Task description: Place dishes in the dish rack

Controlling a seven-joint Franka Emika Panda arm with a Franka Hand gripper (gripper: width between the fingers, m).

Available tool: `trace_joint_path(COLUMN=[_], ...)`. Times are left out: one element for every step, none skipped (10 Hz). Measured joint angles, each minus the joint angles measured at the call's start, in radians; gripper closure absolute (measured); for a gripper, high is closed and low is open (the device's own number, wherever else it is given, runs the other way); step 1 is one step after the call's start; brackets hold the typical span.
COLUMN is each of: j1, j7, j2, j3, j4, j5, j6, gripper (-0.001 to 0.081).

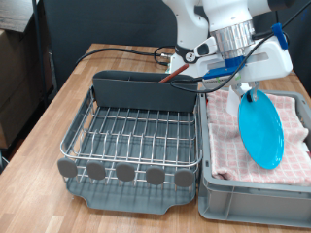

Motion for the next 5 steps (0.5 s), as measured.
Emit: trace_joint_path(j1=[0.0, -0.001, -0.005, -0.013, -0.018], j7=[-0.016, 0.021, 0.12, 0.247, 0.349], j2=[-0.002, -0.003, -0.005, -0.012, -0.028], j3=[0.0, -0.001, -0.002, -0.002, -0.002], j4=[0.0, -0.002, -0.004, -0.006, -0.006], j5=[0.014, -0.018, -0.119, -0.239, -0.332], j6=[0.006, 0.006, -0.002, -0.027, -0.061], gripper=[0.0767, 0.0767, 0.0767, 0.0767, 0.0767])
